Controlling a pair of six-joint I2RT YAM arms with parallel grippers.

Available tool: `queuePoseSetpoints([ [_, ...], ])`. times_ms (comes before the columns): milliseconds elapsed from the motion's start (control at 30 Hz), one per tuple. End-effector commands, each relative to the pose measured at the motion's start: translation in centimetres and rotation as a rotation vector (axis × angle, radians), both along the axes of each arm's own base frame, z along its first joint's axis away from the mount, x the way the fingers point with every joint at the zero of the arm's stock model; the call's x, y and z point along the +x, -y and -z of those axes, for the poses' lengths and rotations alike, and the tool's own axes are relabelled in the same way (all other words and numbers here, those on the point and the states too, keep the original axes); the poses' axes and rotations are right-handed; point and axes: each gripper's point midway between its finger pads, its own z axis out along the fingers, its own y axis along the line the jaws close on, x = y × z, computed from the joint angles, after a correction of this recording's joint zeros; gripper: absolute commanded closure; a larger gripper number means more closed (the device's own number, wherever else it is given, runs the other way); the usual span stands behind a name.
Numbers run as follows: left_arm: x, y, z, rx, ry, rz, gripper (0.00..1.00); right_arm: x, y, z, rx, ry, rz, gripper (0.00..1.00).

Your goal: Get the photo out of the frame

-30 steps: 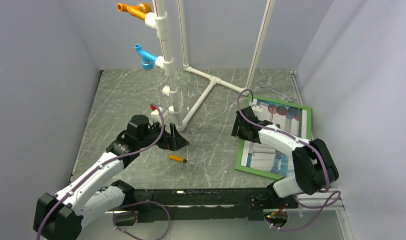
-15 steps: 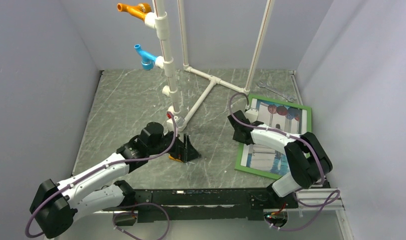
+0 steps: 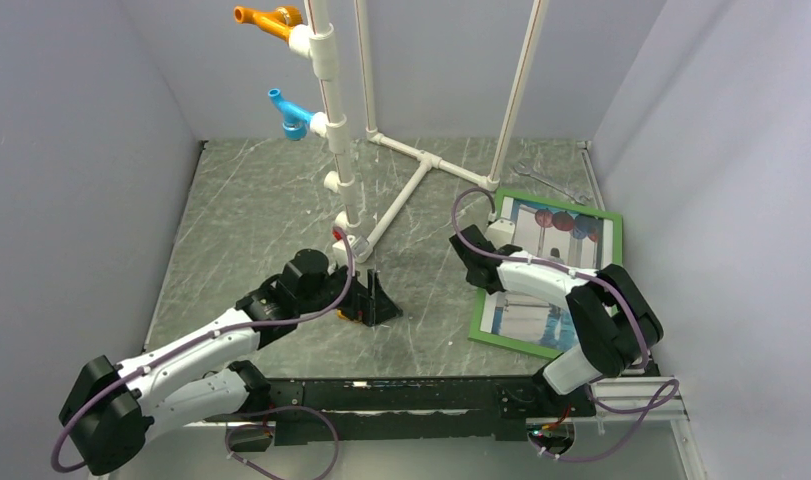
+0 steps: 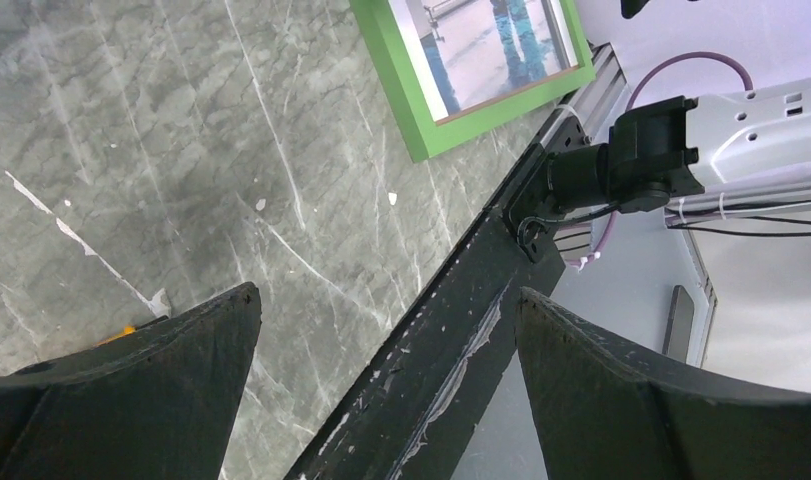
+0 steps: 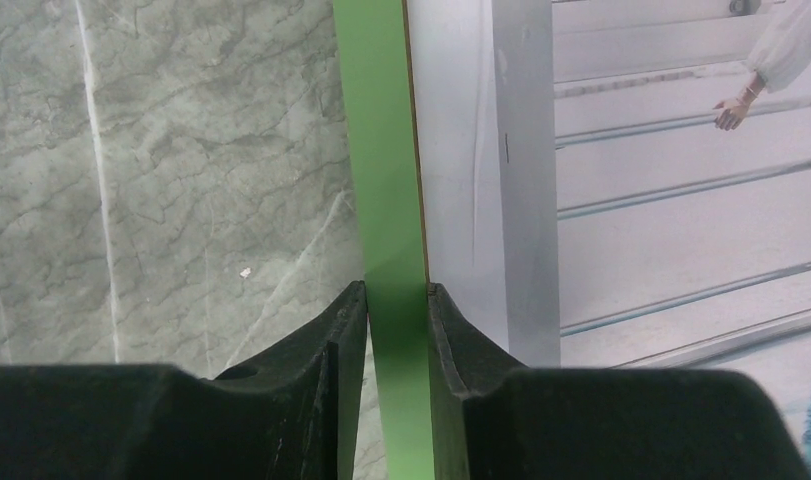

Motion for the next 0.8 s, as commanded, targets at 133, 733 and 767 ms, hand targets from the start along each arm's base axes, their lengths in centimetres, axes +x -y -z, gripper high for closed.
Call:
queuePoseSetpoints([
  [133, 0.7, 0.6, 0.3, -0.033, 0.007, -0.025, 0.01, -0.4, -7.3, -0.4, 0.258, 0.003, -0.105, 0.92],
  [733, 0.2, 3.4, 4.0, -0.110, -0.148, 0.032, 0.01, 0.0, -14.6, -4.8, 0.586, 0.113, -0.254, 1.00],
  [767, 0.1, 3.5, 4.0, -0.114, -0.143, 0.031, 0.01, 0.0, -14.9, -5.1, 0.604, 0.121, -0.262, 1.00],
])
